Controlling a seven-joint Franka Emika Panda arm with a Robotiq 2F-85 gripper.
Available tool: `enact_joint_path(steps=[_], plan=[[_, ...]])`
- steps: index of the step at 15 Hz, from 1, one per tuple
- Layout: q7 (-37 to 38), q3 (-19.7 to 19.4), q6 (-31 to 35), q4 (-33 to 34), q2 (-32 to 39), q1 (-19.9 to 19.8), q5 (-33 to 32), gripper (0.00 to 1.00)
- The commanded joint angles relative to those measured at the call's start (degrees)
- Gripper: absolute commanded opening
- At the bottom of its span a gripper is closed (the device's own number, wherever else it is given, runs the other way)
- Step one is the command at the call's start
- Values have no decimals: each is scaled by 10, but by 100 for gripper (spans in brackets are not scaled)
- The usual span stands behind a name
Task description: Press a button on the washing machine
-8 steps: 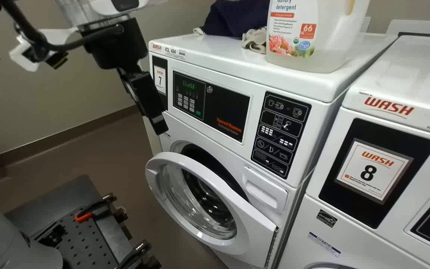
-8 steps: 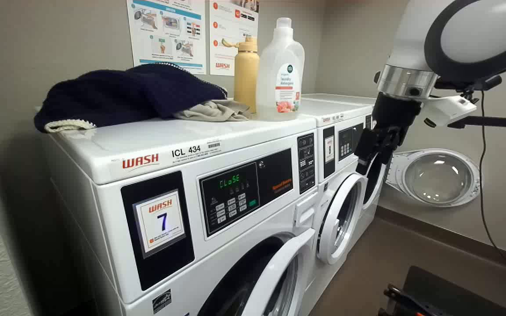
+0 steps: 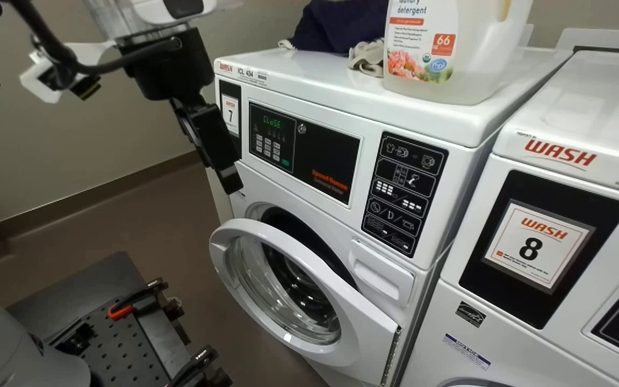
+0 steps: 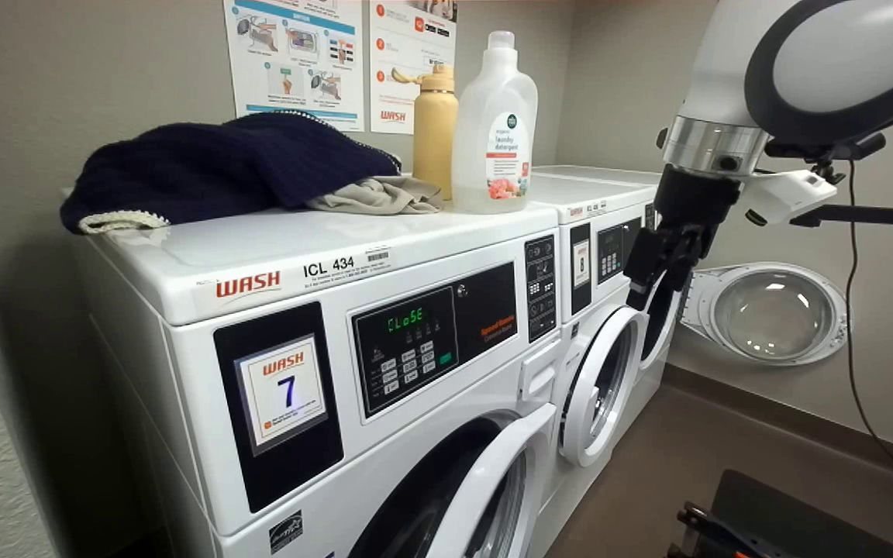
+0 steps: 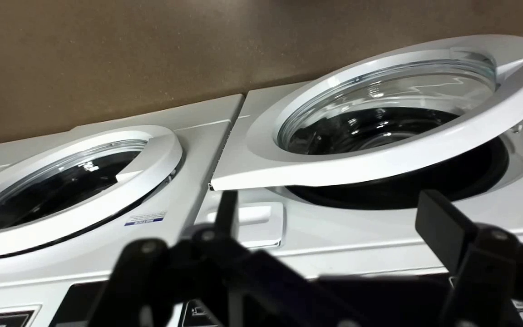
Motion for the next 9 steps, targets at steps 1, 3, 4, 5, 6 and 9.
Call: enact_joint_path(steps=[1, 3, 4, 5, 6, 9], plan=[[-12, -3, 23, 11, 42, 21, 2, 100], [-19, 0, 48, 10, 67, 36, 2, 100], [-22, 3, 62, 10, 80, 44, 1, 100], [-26, 6, 77, 10, 94, 51, 0, 100], [-31, 12, 90, 11, 110, 61, -2, 100], [-41, 40, 115, 17, 153, 90, -12, 97]])
